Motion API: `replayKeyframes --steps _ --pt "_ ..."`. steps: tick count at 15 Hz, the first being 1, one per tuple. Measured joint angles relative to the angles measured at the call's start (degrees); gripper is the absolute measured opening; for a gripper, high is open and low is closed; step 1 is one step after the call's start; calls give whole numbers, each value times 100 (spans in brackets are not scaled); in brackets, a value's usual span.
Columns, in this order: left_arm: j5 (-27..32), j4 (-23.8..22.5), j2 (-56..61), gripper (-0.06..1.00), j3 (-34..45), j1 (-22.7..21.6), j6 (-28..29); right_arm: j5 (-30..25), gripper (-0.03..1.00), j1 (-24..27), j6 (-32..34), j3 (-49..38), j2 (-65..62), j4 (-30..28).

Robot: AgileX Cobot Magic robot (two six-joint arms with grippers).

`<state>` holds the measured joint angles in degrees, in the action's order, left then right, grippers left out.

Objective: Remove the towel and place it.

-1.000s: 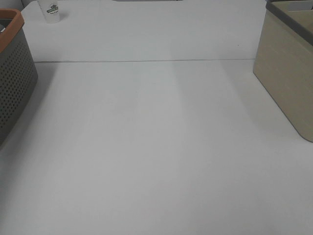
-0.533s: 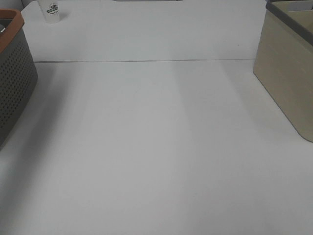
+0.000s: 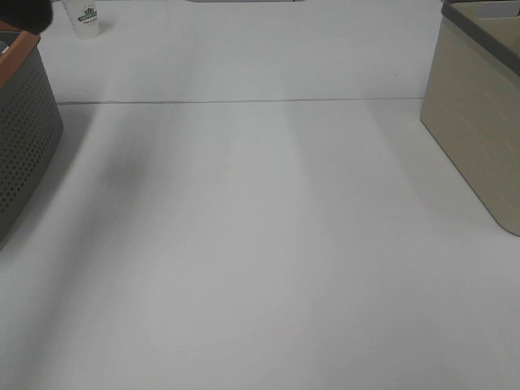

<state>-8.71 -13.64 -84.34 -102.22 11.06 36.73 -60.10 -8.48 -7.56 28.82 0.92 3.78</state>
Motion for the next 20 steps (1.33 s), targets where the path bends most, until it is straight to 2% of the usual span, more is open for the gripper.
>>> replayKeyframes --steps 3,4,5,8,11,16,18,19,20 --pt "372 -63 -315 0 -115 309 0 252 67 0 -52 86 464 92" --pt "871 -350 -567 0 -97 710 -23 768 67 0 -252 115 859 350" --pt "980 -493 -670 0 -23 900 -103 997 67 0 -418 115 1008 493" --pt "825 -642 -882 0 395 1392 -252 1719 67 0 -802 120 1364 968" --pt "705 -756 -945 0 831 1576 -269 2166 67 0 -1261 120 1799 1667" --pt "-40 -871 -951 0 2200 1616 -195 2406 67 0 -3718 120 2882 3237" --pt "-132 -905 -957 0 2550 1644 -160 2338 65 0 -4652 120 3426 4108" --pt "-132 -1140 -980 0 2687 1770 -160 2292 64 0 -5569 109 4074 4945" --pt "-138 -1266 -985 0 2693 1856 -160 2298 64 0 -6148 109 4481 5426"
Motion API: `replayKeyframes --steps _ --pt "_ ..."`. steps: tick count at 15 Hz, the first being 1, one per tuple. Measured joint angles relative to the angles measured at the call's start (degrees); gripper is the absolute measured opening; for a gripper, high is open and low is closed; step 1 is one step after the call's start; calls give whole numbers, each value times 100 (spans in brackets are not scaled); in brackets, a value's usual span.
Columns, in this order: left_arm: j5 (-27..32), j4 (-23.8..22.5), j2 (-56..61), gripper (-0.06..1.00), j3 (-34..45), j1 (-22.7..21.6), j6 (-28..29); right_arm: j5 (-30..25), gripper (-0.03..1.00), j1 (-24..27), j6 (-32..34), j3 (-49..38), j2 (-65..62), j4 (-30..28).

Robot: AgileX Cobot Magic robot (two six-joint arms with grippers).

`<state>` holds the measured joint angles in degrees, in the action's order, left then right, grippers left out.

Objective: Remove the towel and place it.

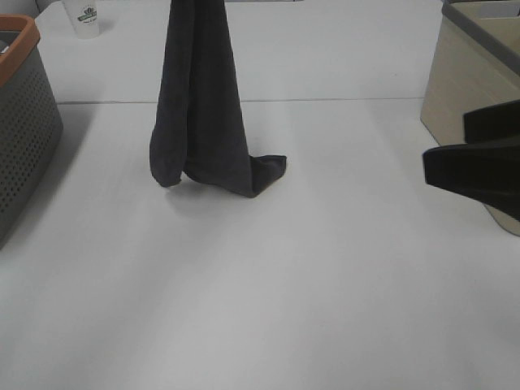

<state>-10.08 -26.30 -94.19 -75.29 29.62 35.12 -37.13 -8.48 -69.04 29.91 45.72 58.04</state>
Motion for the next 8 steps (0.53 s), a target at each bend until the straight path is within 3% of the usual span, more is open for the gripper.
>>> replayKeyframes --steps 2,8 --pt "-11 -97 0 0 0 120 0 0 62 0 -900 0 607 699" --pt "-17 -172 0 0 0 212 0 -309 62 0 -4475 0 3037 3919"
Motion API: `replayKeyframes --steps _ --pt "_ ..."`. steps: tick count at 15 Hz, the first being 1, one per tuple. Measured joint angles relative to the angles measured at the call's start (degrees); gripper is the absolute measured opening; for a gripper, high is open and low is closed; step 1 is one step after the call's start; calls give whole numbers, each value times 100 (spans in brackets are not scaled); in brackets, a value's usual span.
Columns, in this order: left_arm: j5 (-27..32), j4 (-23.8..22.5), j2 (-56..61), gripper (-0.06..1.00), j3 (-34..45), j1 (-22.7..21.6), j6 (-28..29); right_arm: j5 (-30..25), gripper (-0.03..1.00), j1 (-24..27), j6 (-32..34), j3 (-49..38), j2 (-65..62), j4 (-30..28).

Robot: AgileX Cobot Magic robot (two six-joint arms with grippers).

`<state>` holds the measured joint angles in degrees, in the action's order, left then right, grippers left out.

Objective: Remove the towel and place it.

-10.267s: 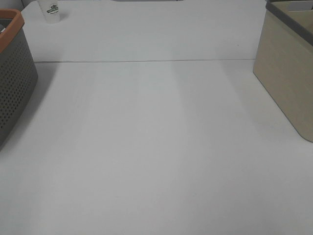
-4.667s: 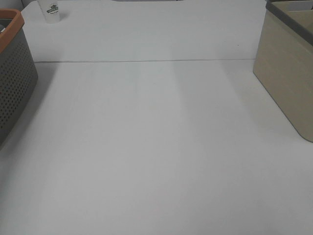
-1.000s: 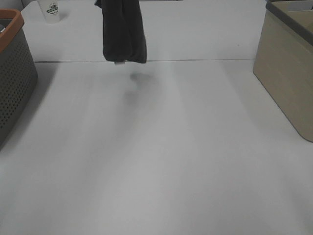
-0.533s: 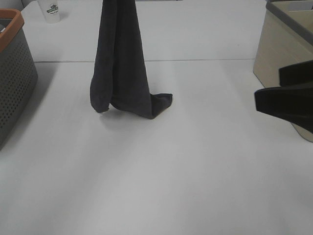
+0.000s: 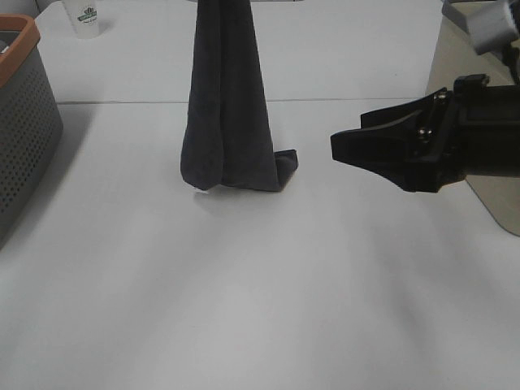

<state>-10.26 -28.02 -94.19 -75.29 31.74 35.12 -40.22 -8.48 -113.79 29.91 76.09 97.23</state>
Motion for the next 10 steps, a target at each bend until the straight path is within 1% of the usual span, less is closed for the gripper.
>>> replayKeyframes --steps 1,2,3,4,5,6,7,8,10 --pt "0 0 0 0 0 0 0 -92 62 0 -407 6 378 138" --pt "0 0 0 0 0 0 0 -138 62 0 -573 6 527 160" --pt "0 0 0 0 0 0 0 -304 62 0 -808 57 917 172" --pt "0 0 0 0 0 0 0 -418 62 0 -894 143 1255 183" --pt "0 -11 0 0 0 0 0 -487 61 -40 -963 430 1925 195" --pt "0 -11 0 0 0 0 0 -453 62 -183 -963 625 2189 206" --pt "0 -11 0 0 0 0 0 -321 62 -447 -968 894 2424 223" --pt "0 -17 0 0 0 0 0 -69 62 -716 -968 1209 2601 229" --pt "-6 -23 0 0 0 0 0 739 62 -1192 -819 1759 2939 235"
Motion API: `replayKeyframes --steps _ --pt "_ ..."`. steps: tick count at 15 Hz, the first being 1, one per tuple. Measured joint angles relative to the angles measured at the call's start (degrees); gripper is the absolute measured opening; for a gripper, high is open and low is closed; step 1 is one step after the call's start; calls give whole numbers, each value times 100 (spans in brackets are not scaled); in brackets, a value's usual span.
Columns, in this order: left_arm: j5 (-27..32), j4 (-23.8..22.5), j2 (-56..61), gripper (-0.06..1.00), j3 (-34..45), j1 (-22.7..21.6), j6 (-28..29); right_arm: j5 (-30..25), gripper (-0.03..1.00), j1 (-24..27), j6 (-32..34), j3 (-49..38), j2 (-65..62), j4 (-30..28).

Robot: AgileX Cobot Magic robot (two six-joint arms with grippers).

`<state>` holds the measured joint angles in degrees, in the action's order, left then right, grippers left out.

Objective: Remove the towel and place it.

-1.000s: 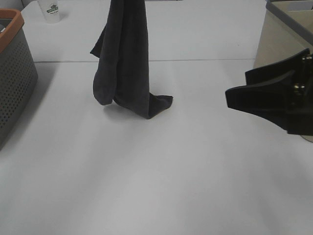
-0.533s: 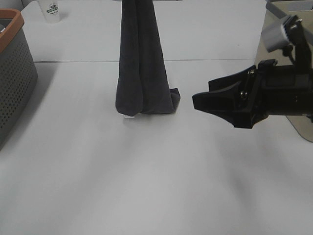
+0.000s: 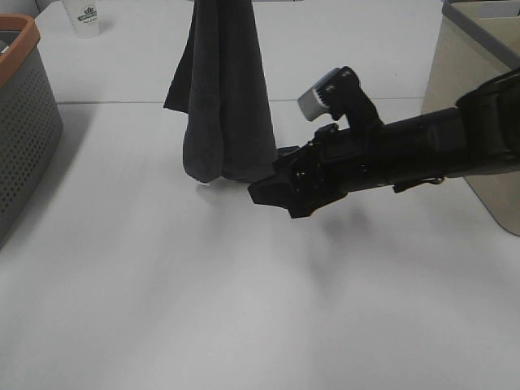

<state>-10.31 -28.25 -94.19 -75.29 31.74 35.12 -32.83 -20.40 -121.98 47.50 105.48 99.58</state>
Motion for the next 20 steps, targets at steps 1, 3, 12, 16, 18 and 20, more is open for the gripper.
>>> replayKeyframes --steps 1,3,12,16,18,20 --pt "0 -6 0 0 0 0 0 378 62 -172 241 241 166 0" --pt "0 -6 0 0 0 0 0 573 62 -286 688 619 447 0" --pt "0 -6 0 0 0 0 0 344 62 -332 1650 1604 1455 17" --pt "0 -6 0 0 0 0 0 350 59 -613 1639 1971 1725 29" --pt "-6 -6 0 0 0 0 0 372 53 -722 1639 2120 1839 29" --pt "-6 -6 0 0 0 0 0 372 33 -728 1639 2131 1862 29"
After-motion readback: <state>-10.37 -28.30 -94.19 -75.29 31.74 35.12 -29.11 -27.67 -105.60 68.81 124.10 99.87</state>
